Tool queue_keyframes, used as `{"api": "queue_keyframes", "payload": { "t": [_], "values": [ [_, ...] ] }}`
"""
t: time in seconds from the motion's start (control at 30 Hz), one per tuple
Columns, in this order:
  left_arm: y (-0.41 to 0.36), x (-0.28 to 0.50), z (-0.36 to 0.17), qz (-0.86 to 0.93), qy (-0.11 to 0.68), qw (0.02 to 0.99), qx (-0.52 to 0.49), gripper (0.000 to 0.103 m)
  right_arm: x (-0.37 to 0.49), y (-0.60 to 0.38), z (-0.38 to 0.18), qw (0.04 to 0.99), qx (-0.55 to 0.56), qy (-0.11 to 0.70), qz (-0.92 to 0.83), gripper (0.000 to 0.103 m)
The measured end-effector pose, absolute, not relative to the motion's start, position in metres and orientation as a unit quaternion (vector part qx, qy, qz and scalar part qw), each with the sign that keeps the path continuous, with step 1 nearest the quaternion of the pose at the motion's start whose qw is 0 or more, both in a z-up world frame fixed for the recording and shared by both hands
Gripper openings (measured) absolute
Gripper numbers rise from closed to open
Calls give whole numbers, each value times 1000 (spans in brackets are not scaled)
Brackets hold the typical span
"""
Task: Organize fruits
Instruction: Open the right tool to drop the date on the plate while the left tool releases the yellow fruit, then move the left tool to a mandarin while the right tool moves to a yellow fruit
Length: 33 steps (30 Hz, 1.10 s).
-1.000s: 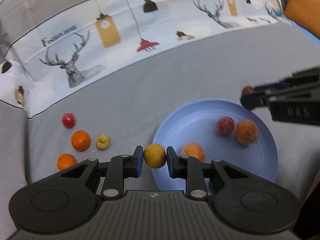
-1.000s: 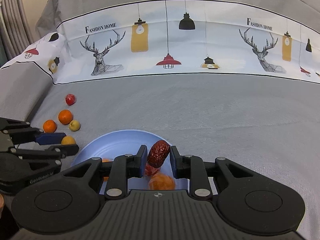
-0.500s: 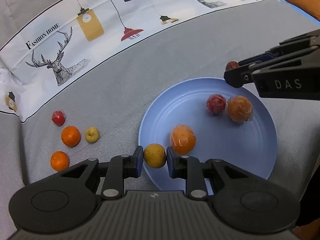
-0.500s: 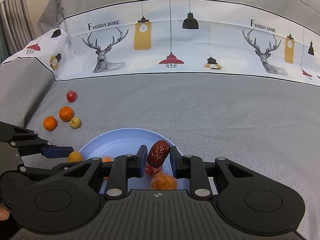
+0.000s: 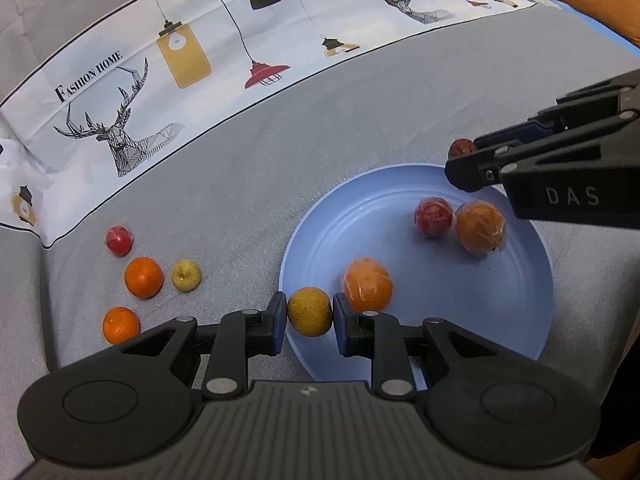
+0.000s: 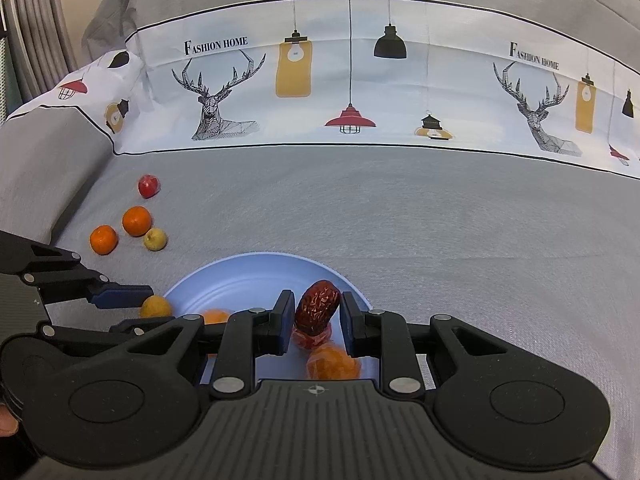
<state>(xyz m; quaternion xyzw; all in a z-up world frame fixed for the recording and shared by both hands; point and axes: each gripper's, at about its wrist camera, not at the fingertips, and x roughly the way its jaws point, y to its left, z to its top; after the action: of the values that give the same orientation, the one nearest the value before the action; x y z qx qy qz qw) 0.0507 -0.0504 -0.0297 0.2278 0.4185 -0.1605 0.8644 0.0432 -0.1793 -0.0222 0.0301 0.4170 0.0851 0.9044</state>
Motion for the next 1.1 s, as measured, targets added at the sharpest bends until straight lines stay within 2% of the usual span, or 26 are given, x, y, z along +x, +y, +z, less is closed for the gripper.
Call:
{"api": "queue_keyframes", "payload": {
  "t": [0.73,0.8,0.87,0.93,1.1],
  "values": [
    [-49,50,-26,-177,410,870,210,27,43,-174,-24,902,24,420,94,27],
    [-48,50,-22,-187,407,873,196,30,44,-174,-25,903,23,420,91,27],
    [-49,49,-19,-191,400,876,191,41,44,-174,-25,902,26,422,90,30],
    [-50,49,-18,-192,397,877,190,42,44,-175,-24,903,26,420,87,41],
    [-50,49,-17,-187,392,881,189,42,45,-175,-24,904,25,419,84,42]
  ]
}}
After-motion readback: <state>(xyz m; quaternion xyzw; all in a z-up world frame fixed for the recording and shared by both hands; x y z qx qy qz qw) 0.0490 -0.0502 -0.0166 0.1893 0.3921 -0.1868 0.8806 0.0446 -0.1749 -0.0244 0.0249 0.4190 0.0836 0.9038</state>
